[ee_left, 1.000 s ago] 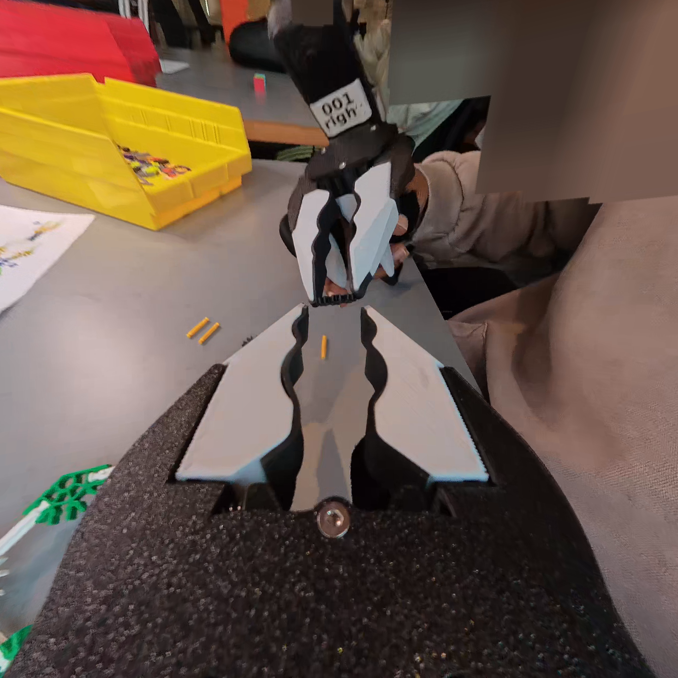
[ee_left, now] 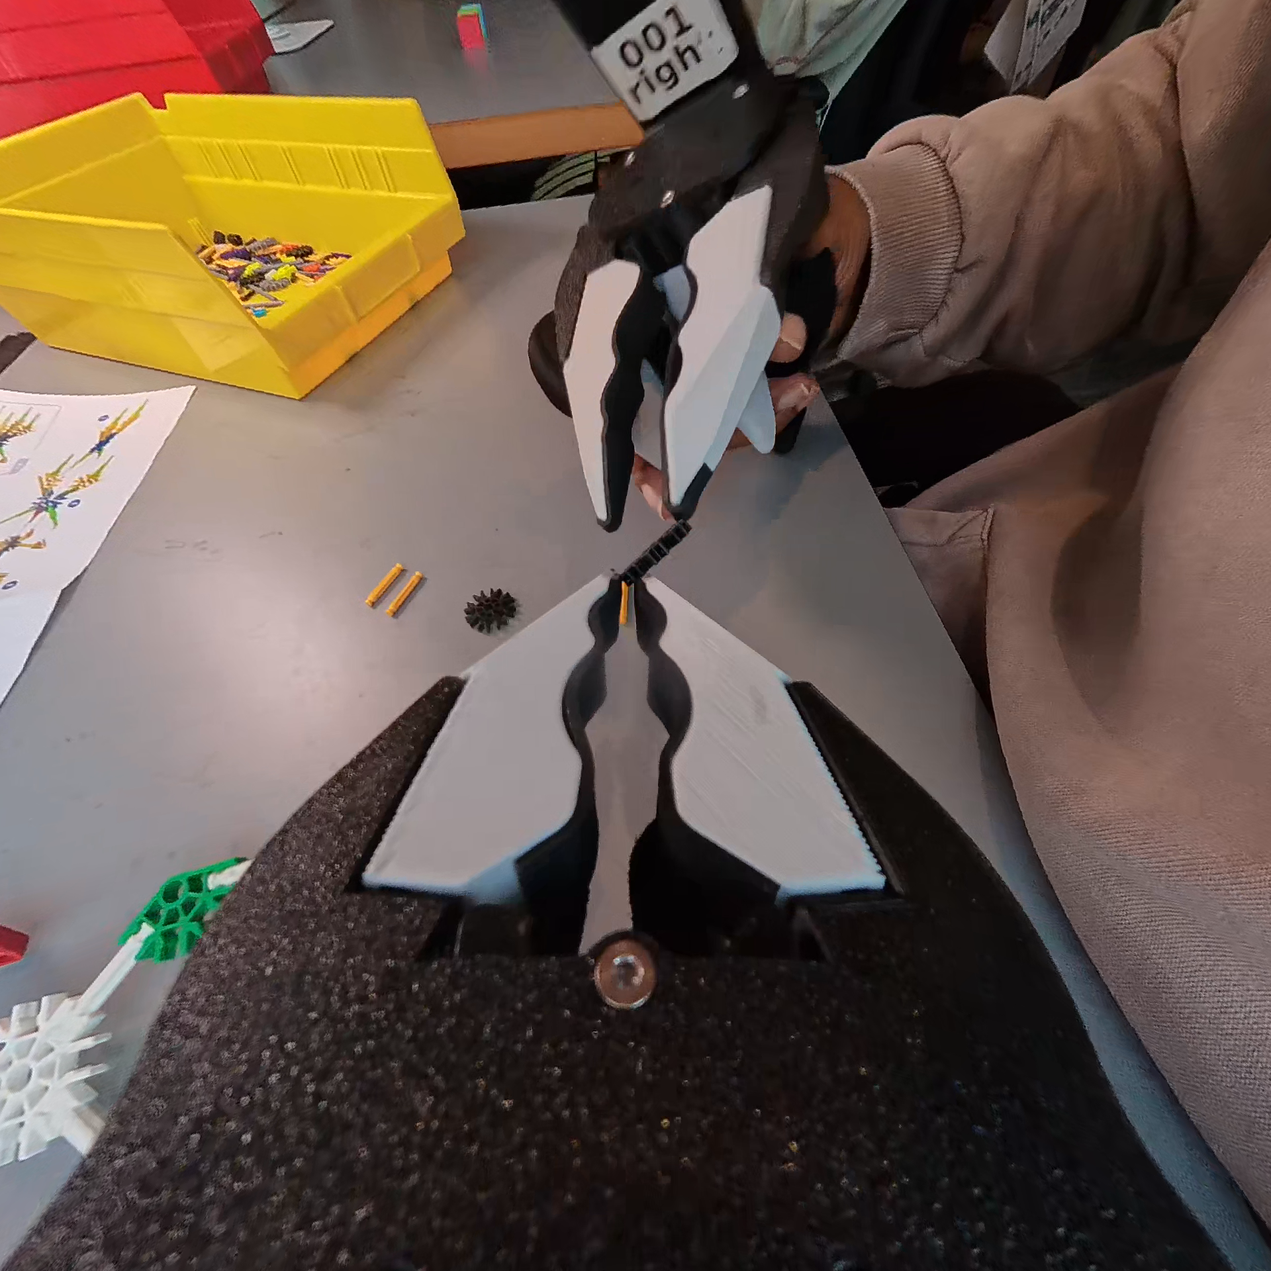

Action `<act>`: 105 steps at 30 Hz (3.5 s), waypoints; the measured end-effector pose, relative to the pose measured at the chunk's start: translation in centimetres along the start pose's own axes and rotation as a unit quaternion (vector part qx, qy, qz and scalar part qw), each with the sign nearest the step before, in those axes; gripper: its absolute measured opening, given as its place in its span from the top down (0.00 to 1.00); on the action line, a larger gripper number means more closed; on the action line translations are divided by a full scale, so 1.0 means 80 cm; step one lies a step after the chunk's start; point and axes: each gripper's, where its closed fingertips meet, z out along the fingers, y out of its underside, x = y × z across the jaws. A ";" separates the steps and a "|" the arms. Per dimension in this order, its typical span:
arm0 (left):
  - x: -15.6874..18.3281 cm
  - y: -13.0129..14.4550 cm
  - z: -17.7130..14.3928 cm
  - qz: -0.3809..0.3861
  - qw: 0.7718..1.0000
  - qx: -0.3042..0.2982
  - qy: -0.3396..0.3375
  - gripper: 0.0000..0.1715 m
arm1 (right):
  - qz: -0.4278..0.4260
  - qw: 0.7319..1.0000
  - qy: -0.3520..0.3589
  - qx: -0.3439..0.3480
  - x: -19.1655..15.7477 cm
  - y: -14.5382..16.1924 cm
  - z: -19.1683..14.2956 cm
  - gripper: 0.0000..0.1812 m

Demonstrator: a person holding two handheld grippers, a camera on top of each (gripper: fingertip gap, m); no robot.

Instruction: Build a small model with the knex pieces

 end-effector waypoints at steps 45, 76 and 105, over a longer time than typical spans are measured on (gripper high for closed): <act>-0.034 -0.005 -0.002 -0.277 0.958 0.075 0.014 0.88 | -0.119 0.957 0.257 -0.056 0.043 0.012 0.019 0.99; 0.018 0.069 0.029 -0.009 0.983 -0.144 0.110 0.99 | -0.162 0.931 0.224 -0.239 0.027 0.094 0.022 0.97; 0.001 0.078 0.037 0.025 0.975 -0.176 0.136 0.96 | -0.118 0.941 0.188 -0.256 0.024 0.094 0.024 0.99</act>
